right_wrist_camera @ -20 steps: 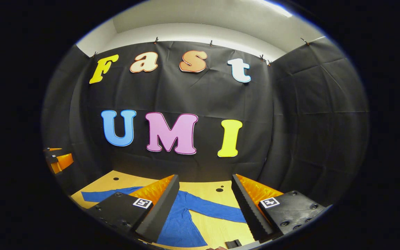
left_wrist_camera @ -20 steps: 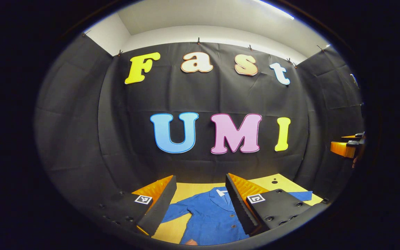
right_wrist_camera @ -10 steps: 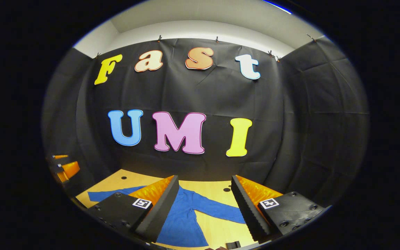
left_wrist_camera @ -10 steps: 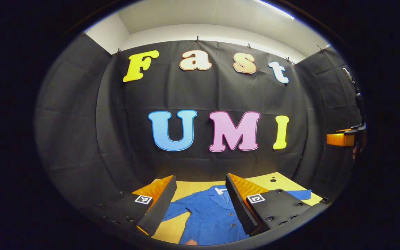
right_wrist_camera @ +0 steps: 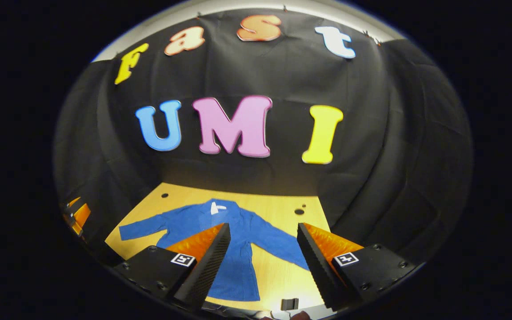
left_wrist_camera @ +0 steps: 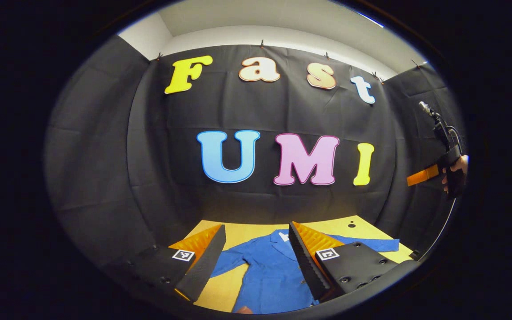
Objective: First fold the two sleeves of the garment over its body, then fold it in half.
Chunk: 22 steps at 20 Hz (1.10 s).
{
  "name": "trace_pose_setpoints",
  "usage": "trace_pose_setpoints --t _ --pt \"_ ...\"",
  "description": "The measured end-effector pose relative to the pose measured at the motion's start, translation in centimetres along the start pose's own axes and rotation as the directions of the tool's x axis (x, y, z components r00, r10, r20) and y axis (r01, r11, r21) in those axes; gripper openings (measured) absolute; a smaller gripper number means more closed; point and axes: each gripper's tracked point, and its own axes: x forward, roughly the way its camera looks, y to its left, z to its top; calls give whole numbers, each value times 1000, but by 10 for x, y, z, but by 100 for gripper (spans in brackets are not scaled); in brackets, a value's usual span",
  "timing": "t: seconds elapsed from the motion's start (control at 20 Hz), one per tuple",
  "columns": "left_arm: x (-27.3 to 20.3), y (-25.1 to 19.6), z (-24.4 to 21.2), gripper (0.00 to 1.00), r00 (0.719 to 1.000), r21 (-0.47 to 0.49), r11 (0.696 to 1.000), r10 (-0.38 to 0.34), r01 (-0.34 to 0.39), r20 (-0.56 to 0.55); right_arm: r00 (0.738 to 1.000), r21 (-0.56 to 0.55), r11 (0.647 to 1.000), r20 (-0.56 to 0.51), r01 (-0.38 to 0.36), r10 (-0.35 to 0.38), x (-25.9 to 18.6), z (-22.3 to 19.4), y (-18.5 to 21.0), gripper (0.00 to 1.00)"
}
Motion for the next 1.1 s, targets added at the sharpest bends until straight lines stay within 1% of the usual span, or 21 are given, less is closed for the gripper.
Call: trace_pose_setpoints --t 0.05,0.15,0.2,0.3,0.4,0.45,0.55,0.65,0.7,0.8,0.9,1.0,1.05,1.1 --pt "-2 8 -5 80 1000 -3 1000 18 -18 -6 998 29 999 -56 15 -14 15 -7 -15 96" --pt "-4 22 -16 81 998 -2 998 56 -56 -30 983 70 993 -167 94 -81 43 -28 -50 97" --pt "-8 28 -21 81 996 1 997 75 -75 -39 969 71 990 -227 120 -101 56 -44 -65 97" --pt "-8 39 -26 82 993 13 994 109 -108 -54 930 111 979 -347 169 -121 74 -81 -93 98" --pt "-6 48 -31 82 986 23 989 147 -145 -74 885 160 957 -442 240 -148 100 -113 -118 98" --pt "-4 51 -32 82 983 23 987 163 -162 -82 856 175 947 -494 269 -152 113 -132 -129 99" --pt "4 53 -35 82 976 13 982 188 -188 -105 782 154 927 -593 341 -190 127 -178 -159 99" --pt "17 57 -41 81 965 -3 974 224 -226 -138 710 137 920 -680 367 -182 142 -218 -180 99" --pt "24 55 -46 81 958 -7 971 236 -240 -165 685 137 913 -705 385 -183 153 -233 -192 99" --pt "44 44 -47 82 953 -11 970 236 -243 -190 647 153 893 -741 424 -180 177 -257 -215 99" --pt "72 27 -46 82 951 -12 973 222 -230 -217 608 171 876 -778 452 -161 194 -283 -234 99" --pt "100 7 -47 80 947 -5 977 207 -215 -245 580 199 869 -806 454 -118 208 -307 -242 99" --pt "113 -4 -47 82 946 0 979 197 -204 -256 568 213 864 -817 456 -98 212 -317 -245 99" --pt "123 -15 -48 82 946 6 982 183 -188 -268 551 214 860 -830 464 -91 216 -327 -249 99"
